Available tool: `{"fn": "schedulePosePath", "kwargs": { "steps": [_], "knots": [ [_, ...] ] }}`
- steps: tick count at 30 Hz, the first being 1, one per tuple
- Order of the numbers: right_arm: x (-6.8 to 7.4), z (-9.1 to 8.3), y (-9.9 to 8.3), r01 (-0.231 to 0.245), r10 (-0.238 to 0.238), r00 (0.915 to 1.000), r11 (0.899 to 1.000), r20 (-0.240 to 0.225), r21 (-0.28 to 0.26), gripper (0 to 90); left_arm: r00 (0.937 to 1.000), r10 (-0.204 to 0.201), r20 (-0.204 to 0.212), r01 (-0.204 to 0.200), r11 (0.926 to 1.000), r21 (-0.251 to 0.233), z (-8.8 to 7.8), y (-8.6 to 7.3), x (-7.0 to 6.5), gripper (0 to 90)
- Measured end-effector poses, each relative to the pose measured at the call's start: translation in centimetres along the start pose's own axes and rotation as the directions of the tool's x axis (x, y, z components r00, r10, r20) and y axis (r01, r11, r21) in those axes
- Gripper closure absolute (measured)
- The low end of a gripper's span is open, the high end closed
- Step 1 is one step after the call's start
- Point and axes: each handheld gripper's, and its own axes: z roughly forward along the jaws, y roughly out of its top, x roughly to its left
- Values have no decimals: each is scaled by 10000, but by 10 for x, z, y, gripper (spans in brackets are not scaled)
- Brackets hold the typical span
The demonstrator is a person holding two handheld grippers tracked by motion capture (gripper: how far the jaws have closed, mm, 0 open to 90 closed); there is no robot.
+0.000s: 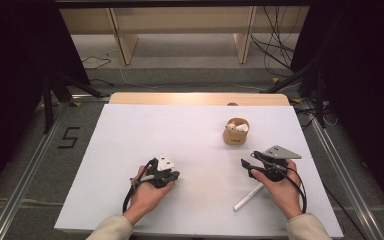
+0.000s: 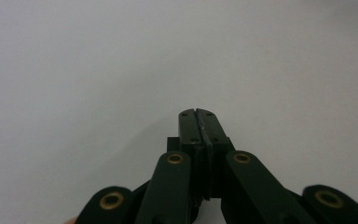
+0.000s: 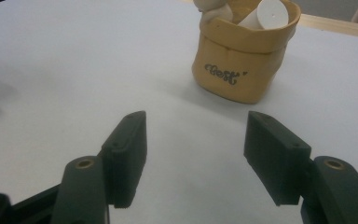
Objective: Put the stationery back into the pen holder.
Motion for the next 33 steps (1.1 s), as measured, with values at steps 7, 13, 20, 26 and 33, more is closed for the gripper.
{"fn": "schedulePosePath", "kwargs": {
  "steps": [7,13,20,26,33],
  "knots": [
    [0,0,0,35,-35,10000,10000,-11,-2,395,10000,-54,25,54,9997,231,4,-1,-2,899],
    [1,1,0,41,-41,10000,10000,-24,26,394,10000,-35,-4,35,9990,451,5,-1,-1,899],
    [0,1,0,10,-10,10000,10000,-21,30,394,10000,52,35,-54,9983,582,5,-1,-3,899],
    [0,0,0,28,-28,10000,10000,-11,-6,394,9999,107,96,-114,9970,770,1,-2,-5,899],
    [0,0,0,4,-4,10000,10000,7,5,394,9996,-67,276,38,9949,1009,-6,-7,-5,899]
  ]
}}
